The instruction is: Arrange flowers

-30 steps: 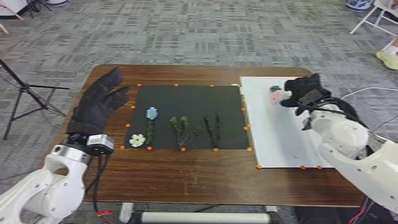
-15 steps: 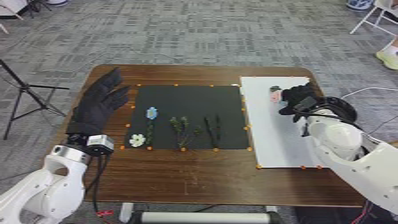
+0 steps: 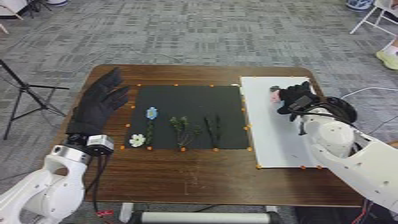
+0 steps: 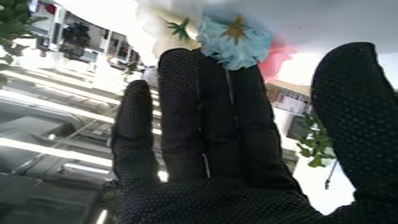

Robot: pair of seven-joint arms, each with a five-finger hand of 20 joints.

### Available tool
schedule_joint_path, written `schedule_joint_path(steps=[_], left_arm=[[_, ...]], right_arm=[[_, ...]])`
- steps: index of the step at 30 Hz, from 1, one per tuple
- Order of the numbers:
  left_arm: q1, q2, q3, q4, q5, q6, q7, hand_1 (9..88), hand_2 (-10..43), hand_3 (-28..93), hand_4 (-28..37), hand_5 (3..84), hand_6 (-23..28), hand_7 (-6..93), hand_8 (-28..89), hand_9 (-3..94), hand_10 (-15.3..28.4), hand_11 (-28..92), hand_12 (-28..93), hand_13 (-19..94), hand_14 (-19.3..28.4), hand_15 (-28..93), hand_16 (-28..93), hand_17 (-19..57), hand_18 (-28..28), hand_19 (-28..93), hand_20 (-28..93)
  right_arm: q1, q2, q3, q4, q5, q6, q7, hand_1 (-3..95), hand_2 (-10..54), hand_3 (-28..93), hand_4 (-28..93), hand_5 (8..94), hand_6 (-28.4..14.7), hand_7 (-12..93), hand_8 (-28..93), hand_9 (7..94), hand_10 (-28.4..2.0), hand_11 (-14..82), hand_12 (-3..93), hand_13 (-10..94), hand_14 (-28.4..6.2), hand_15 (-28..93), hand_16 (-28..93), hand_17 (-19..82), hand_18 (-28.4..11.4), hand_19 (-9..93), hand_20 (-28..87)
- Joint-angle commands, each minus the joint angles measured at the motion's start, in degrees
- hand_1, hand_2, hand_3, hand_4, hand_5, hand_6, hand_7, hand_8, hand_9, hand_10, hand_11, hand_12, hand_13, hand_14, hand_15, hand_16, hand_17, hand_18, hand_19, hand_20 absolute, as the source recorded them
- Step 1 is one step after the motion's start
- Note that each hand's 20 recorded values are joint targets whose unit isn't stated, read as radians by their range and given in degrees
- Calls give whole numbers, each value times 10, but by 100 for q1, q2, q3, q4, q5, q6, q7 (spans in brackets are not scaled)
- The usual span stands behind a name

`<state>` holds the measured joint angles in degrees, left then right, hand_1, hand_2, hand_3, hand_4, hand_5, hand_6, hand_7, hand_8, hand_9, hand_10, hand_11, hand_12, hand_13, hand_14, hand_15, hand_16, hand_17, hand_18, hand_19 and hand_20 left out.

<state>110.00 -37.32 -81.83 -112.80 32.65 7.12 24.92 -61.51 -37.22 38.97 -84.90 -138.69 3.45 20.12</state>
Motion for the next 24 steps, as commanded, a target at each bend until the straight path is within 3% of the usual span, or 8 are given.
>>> schedule_joint_path(steps=[1,6,8,9,12,15,18,24], left_arm=[[39,-25,-78,-53,-9,17,15,277,-41,658,-253,234,17,160,-78,177,97,130,192,160,130,237,63,-110,188,355,122],[-9,-41,-57,-37,4,9,8,277,-41,657,-253,234,16,160,-77,178,97,132,192,161,130,237,63,-110,188,355,122],[-6,-45,-56,-37,-6,18,12,277,-41,657,-252,234,17,161,-78,177,97,133,192,161,129,236,63,-110,188,355,122],[-4,-48,-60,-37,-10,21,12,277,-41,657,-252,234,17,160,-78,177,97,133,192,160,129,236,63,-110,188,355,123],[12,-49,-72,-43,-9,19,24,277,-41,657,-252,234,17,160,-78,177,97,133,192,161,129,237,63,-110,188,356,123],[18,-58,-75,-48,-17,30,35,277,-41,657,-252,234,17,160,-78,177,97,133,191,161,130,237,63,-110,188,356,123],[7,-69,-68,-41,-10,33,22,277,-41,658,-252,234,17,160,-77,177,97,134,191,161,130,237,63,-110,188,356,123],[47,-85,-101,-58,-15,53,26,277,-41,658,-253,234,17,160,-78,177,96,135,191,161,130,237,63,-110,188,356,122]], right_arm=[[418,-109,-386,289,-307,243,316,309,-95,859,-282,488,14,361,-163,522,-96,320,242,447,-85,640,203,204,-177,724,473],[633,-171,-613,604,-535,478,346,379,-95,862,-282,499,27,415,-179,533,-96,445,289,473,-75,659,219,231,-166,762,474],[657,-196,-627,674,-557,552,336,405,-95,838,-283,500,32,439,-136,550,-90,423,358,483,-69,655,264,238,-165,772,478],[687,-209,-665,708,-548,590,347,427,-95,820,-283,504,34,463,-59,566,-83,400,407,491,-61,650,310,246,-163,781,481],[679,-240,-651,755,-540,587,347,470,-95,801,-283,525,35,524,1,584,-75,354,462,538,-44,644,369,274,-164,802,488],[647,-218,-636,736,-479,659,273,506,-95,804,-282,606,37,525,19,705,-67,344,510,607,-38,631,410,307,-169,822,491],[616,-198,-597,691,-442,651,202,517,-95,812,-282,664,35,507,21,750,-66,334,526,643,-42,636,419,328,-175,838,495],[546,-130,-521,571,-401,889,108,504,-95,841,-282,701,31,479,32,784,-61,315,537,672,-42,634,425,344,-179,851,497]])
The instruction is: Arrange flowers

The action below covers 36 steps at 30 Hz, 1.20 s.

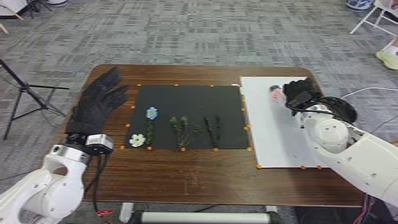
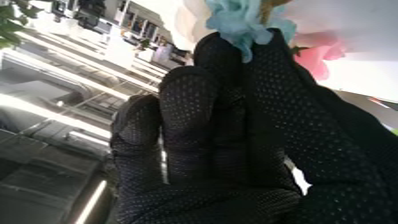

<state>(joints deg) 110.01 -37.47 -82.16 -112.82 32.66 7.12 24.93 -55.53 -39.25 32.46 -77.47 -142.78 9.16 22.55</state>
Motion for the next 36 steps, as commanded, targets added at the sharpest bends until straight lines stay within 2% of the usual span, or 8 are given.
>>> schedule_joint_path(steps=[1,9,15,19,24,29,33,36], left_arm=[[34,-70,-68,-50,-12,52,23,276,-41,658,-252,234,17,160,-77,177,96,135,190,161,130,237,62,-110,188,356,122],[-208,14,64,30,-34,17,-35,277,-41,658,-253,235,17,161,-78,178,97,136,190,161,130,238,62,-110,189,356,123],[-1267,372,768,274,-28,-214,2,277,-41,658,-254,237,18,161,-78,179,97,136,188,161,131,237,62,-110,189,356,123],[-2039,481,1246,435,-58,-447,-14,278,-40,657,-253,237,17,161,-79,178,97,136,188,161,130,237,63,-110,189,357,122],[-2619,575,1641,548,5,-554,23,278,-39,656,-252,236,18,161,-78,177,97,135,189,160,129,237,63,-110,189,357,122],[-2643,605,1629,535,36,-545,36,278,-39,655,-252,236,17,165,-79,177,98,137,189,160,129,239,63,-110,189,358,122],[-2353,708,1380,402,36,-476,89,276,-40,656,-253,236,18,167,-81,179,99,143,189,162,133,253,63,-110,190,361,122],[-2354,759,1369,384,42,-461,110,275,-41,658,-255,236,18,167,-82,179,99,147,186,162,133,260,58,-110,190,363,122]], right_arm=[[-76,103,166,-246,23,333,-142,503,-95,843,-282,704,31,477,33,786,-61,315,538,673,-42,634,426,346,-181,852,498],[-237,325,507,-1064,174,733,-204,502,-95,846,-279,712,28,466,47,792,-63,308,549,676,-44,634,432,349,-182,855,499],[15,-35,407,-1341,354,1064,-631,503,-95,845,-278,714,28,463,52,795,-64,303,552,676,-45,633,434,349,-182,856,499],[340,-685,76,-1286,461,1203,-895,504,-95,845,-279,715,27,461,55,796,-66,300,554,676,-45,633,434,349,-181,856,500],[659,-1361,-433,-1273,585,1085,-1126,505,-95,844,-281,718,28,459,57,798,-65,296,555,675,-44,632,435,349,-180,855,500],[800,-1800,-739,-1157,691,882,-1289,503,-95,846,-282,723,27,454,59,802,-64,293,556,677,-44,630,435,350,-181,856,499],[896,-2048,-1102,-1086,599,750,-1221,503,-95,845,-282,733,26,449,63,807,-64,289,557,682,-43,627,434,350,-181,857,499],[897,-2256,-1216,-945,536,667,-1215,500,-95,850,-282,738,28,445,68,813,-64,284,558,686,-41,623,438,351,-183,857,498]])
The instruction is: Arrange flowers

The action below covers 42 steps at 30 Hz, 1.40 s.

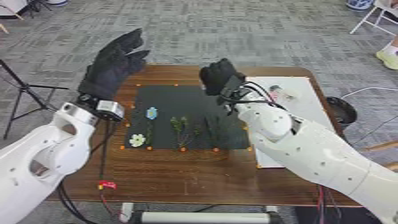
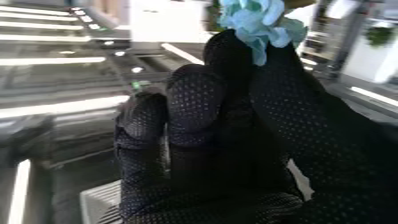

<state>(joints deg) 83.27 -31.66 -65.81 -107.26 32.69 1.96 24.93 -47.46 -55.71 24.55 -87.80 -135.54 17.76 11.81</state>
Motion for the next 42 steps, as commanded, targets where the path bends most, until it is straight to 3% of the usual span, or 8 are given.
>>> schedule_joint_path(steps=[1,6,7,9,17,25,34,42], left_arm=[[318,193,-258,-191,46,80,125,274,-41,658,-255,237,18,167,-82,179,99,148,185,161,133,261,56,-110,190,363,121],[150,159,-190,-135,72,58,122,274,-41,656,-256,237,17,167,-83,181,98,151,181,164,133,272,50,-109,192,370,121],[-9,133,-66,-65,68,52,119,274,-40,655,-256,237,16,167,-83,182,98,152,180,166,133,276,49,-108,193,373,121],[-9,160,-60,-110,80,58,153,274,-40,653,-256,236,15,165,-83,182,97,152,178,166,132,282,45,-107,194,380,120],[-202,196,103,-137,96,68,255,271,-39,652,-253,236,13,155,-76,183,93,150,175,173,125,313,26,-102,199,428,107],[-488,210,334,-110,97,75,366,272,-41,652,-253,235,11,147,-72,184,87,135,177,176,116,314,14,-91,203,479,83],[-931,134,720,-24,86,36,475,271,-44,650,-250,236,7,130,-62,189,82,90,206,188,95,267,32,-51,196,647,-137],[-1119,57,875,42,85,-23,470,269,-43,650,-249,234,6,118,-55,190,78,50,229,192,83,202,62,-10,176,731,-277]], right_arm=[[121,-679,-494,138,-177,-186,-124,500,-95,850,-282,739,28,444,69,814,-63,283,560,686,-42,621,440,352,-183,857,498],[260,-1222,-618,721,-346,-182,-284,496,-95,856,-283,756,29,434,72,826,-63,274,557,695,-42,615,441,355,-186,859,497],[292,-1353,-615,911,-376,-139,-338,494,-95,858,-283,761,30,432,72,828,-63,272,558,697,-42,614,441,355,-186,859,496],[361,-1509,-690,1063,-447,-124,-271,494,-95,858,-283,766,32,428,71,834,-63,267,557,700,-40,613,440,358,-188,861,496],[593,-1952,-924,1504,-565,-114,-104,485,-95,873,-283,783,38,424,59,854,-59,250,545,713,-35,606,440,364,-189,867,490],[792,-2247,-1093,1795,-644,66,9,482,-95,876,-283,786,44,427,46,866,-54,234,543,719,-31,601,442,367,-191,871,483],[926,-2574,-1244,2293,-718,586,112,470,-95,890,-283,791,52,437,24,876,-49,227,536,725,-31,602,442,364,-192,875,480],[965,-2838,-1355,2835,-758,1424,133,463,-95,896,-283,792,57,446,6,879,-46,225,532,723,-34,610,438,363,-193,878,477]])
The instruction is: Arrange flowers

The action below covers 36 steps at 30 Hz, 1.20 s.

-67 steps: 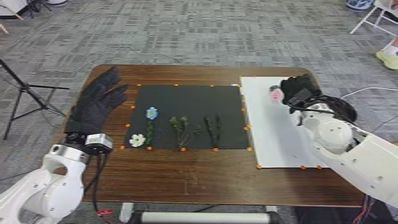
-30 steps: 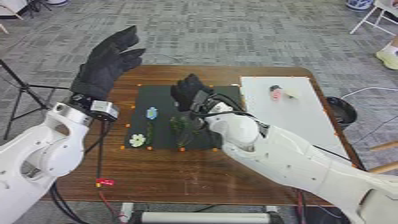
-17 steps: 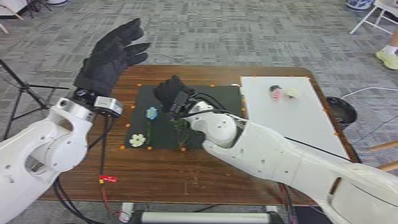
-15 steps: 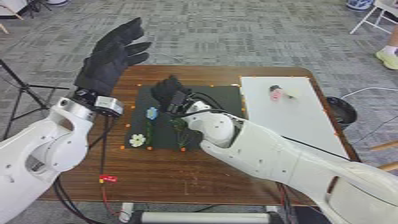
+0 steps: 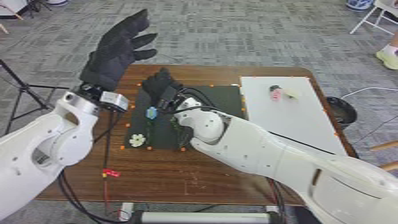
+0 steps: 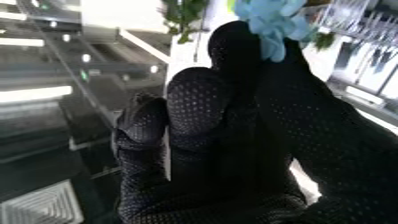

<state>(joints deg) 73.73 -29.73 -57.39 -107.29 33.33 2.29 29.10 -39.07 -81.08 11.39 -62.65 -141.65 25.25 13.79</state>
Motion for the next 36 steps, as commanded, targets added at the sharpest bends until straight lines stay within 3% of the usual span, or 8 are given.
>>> schedule_joint_path(steps=[1,4,6,12,20,24,30,36], left_arm=[[-189,-150,52,60,22,-70,53,270,-43,649,-249,234,6,118,-55,191,78,47,230,193,82,195,65,-10,175,731,-279],[-249,-192,105,77,25,-100,44,270,-42,647,-249,234,5,116,-54,190,78,38,234,193,81,171,72,-3,169,731,-281],[-269,-207,129,83,22,-97,60,269,-44,649,-249,234,5,115,-53,191,78,35,238,193,81,161,80,-9,178,718,-282],[-147,-159,37,49,12,-91,86,273,-43,651,-248,236,10,131,-62,188,82,62,235,183,93,168,96,-52,196,637,-159],[-50,-170,-35,54,13,-96,72,275,-43,654,-249,238,12,140,-67,186,87,93,218,178,103,237,69,-59,188,644,-138],[27,-154,-75,32,-2,-82,75,275,-39,654,-250,234,14,154,-74,181,93,122,198,163,118,247,58,-99,190,472,43],[121,-175,-155,21,18,-110,56,276,-40,655,-250,236,16,156,-75,181,94,125,196,163,125,241,59,-105,189,432,68],[183,-158,-184,10,-7,-106,81,276,-40,657,-251,238,17,158,-77,182,98,129,192,163,131,229,64,-109,189,356,101]], right_arm=[[140,-335,-74,386,-153,755,-34,462,-95,898,-283,790,57,448,4,879,-45,226,532,723,-34,611,437,363,-192,878,477],[119,-437,-93,564,-154,1046,37,458,-95,903,-283,790,59,453,-4,879,-45,225,531,723,-32,614,434,363,-192,879,475],[69,-357,24,310,-118,595,49,459,-95,898,-283,777,62,462,-12,874,-45,220,525,717,-32,615,433,359,-190,878,474],[-8,-97,233,-304,-200,-560,60,360,-95,916,-283,518,40,260,-168,589,-64,190,152,560,-61,689,261,282,-176,825,467],[-159,39,617,-630,-207,-1743,-178,354,-95,932,-281,385,17,219,-146,439,-70,106,124,458,-77,708,196,223,-179,790,465],[-165,98,607,-667,-277,-1972,-267,383,-95,932,-280,381,16,230,-142,425,-74,109,128,423,-72,700,191,201,-175,773,464],[-295,152,948,-703,-469,-2953,-747,389,-95,928,-282,401,25,257,-156,444,-59,126,137,424,-67,692,223,192,-172,762,477],[-339,196,982,-630,-641,-3095,-938,398,-95,894,-283,394,23,260,-152,451,-45,139,141,423,-67,746,245,188,-168,762,491]])
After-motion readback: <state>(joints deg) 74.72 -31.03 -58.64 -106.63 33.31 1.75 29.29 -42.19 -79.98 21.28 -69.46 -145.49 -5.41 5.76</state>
